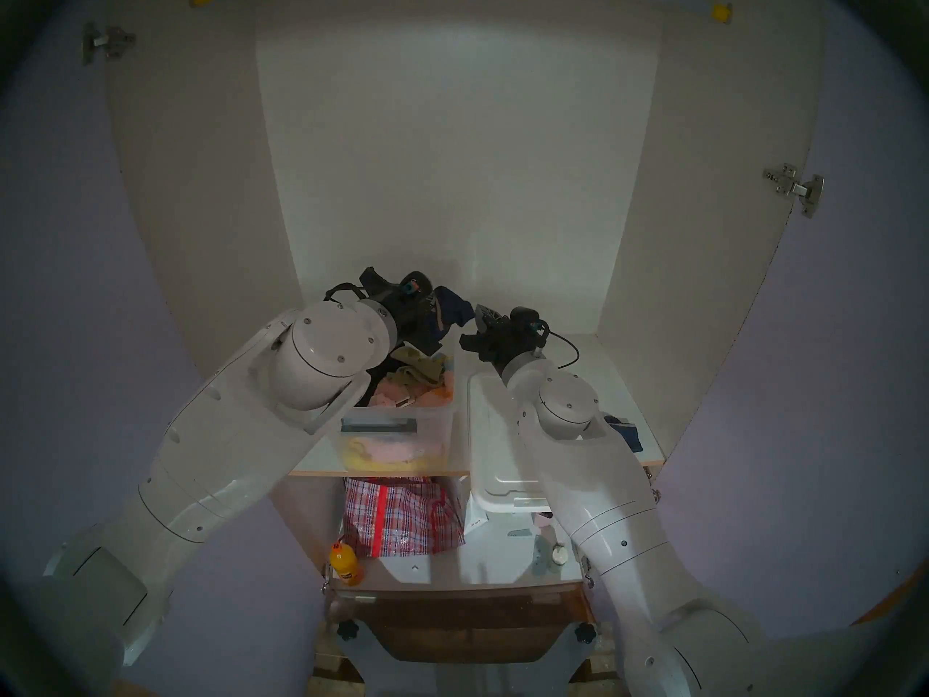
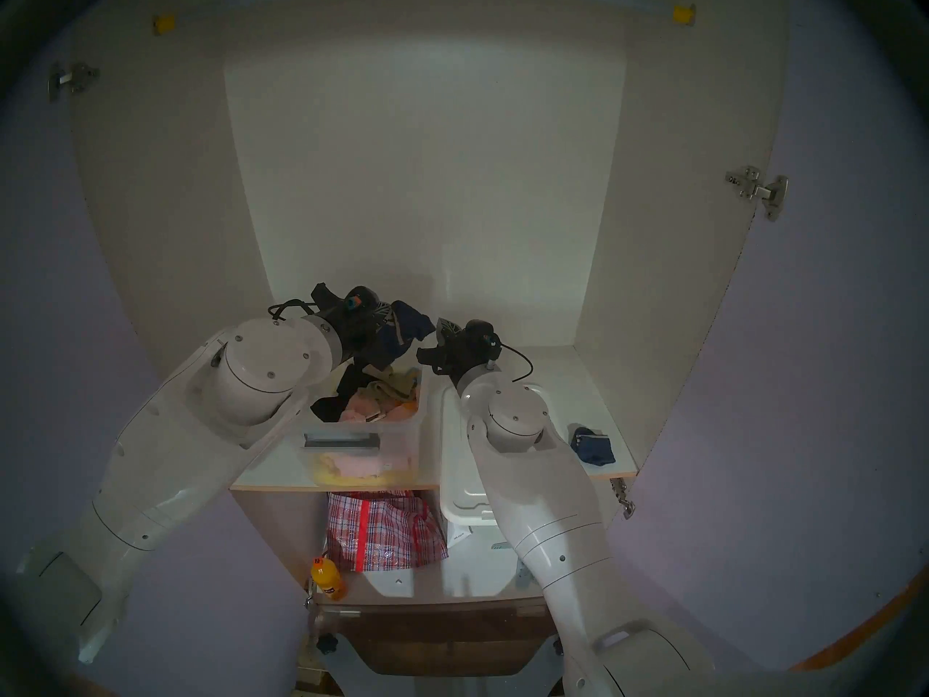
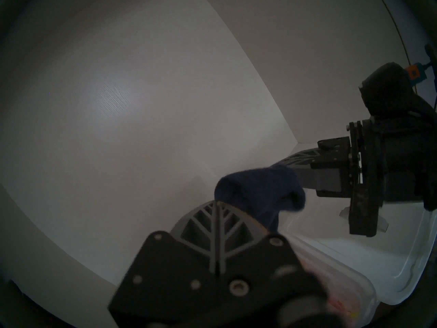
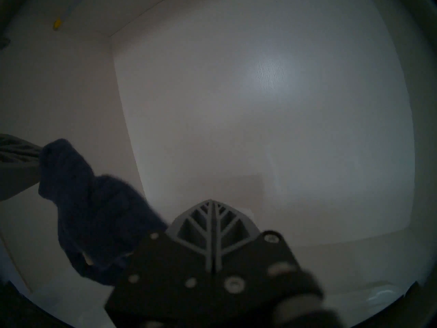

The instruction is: Take socks out of the storage bin, place them on top of the cabinet, and put the lid back on the bin

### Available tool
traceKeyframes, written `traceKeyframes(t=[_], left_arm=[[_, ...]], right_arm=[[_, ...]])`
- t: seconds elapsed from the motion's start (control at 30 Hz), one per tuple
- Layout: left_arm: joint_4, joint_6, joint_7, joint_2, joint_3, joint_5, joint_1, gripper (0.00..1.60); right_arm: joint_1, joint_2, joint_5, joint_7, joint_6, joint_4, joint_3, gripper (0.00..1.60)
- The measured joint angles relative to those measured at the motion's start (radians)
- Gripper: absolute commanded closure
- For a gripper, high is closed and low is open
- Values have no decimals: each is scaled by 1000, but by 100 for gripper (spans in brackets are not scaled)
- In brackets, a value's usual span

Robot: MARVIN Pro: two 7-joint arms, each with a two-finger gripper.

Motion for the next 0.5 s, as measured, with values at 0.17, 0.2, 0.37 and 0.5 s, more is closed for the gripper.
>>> traceKeyframes(t=[0.17,0.2,0.37,0.5], left_arm=[[19,-7,7,-3,5,8,-15,160],[23,-9,8,-3,6,9,-18,160],[31,-11,10,-5,7,11,-27,160],[31,-11,10,-9,14,11,-28,160]], right_arm=[[-57,88,4,75,30,-85,-15,0],[-67,98,6,80,33,-91,-15,0],[-94,123,20,94,44,-120,-21,0],[-90,105,21,91,42,-122,-30,0]])
